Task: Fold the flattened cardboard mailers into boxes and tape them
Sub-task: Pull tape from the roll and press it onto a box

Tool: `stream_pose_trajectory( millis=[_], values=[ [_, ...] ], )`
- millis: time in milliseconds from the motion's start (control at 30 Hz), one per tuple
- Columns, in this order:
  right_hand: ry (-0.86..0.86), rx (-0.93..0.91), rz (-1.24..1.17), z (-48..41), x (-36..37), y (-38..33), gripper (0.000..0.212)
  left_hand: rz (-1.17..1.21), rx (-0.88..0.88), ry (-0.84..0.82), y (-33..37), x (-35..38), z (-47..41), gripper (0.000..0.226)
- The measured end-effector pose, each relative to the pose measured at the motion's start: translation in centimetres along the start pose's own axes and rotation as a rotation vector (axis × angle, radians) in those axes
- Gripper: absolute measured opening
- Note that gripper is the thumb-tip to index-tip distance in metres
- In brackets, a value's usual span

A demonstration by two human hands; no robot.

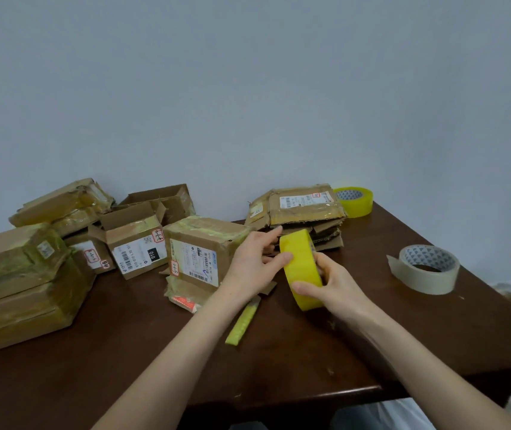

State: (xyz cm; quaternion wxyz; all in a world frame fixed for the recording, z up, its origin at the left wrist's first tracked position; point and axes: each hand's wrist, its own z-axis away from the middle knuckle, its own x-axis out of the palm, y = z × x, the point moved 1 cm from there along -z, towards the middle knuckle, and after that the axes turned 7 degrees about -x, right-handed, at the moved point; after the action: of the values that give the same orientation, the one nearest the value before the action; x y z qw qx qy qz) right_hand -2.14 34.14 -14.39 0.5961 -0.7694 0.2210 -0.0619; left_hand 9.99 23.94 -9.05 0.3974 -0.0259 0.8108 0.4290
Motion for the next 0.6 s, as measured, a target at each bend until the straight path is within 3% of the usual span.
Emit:
stream_pose_trajectory(
  millis=[200, 433, 600],
  values=[
    [0.037, -0.042, 0.04, 0.0, 0.4, 0.6, 0.06, -0.103, 0.033, 0.119, 0.0, -0.4, 0.7, 0.039],
    [0.068, -0.071, 0.07, -0.2, 0.8, 0.8, 0.041, -0.043, -0.009, 0.213, 0.2, 0.1, 1.4, 0.027],
    [0.092, -0.075, 0.11, 0.0, 1.0, 0.9, 0.042, 0.064, -0.075, 0.229, 0.1, 0.3, 1.8, 0.02]
  ],
)
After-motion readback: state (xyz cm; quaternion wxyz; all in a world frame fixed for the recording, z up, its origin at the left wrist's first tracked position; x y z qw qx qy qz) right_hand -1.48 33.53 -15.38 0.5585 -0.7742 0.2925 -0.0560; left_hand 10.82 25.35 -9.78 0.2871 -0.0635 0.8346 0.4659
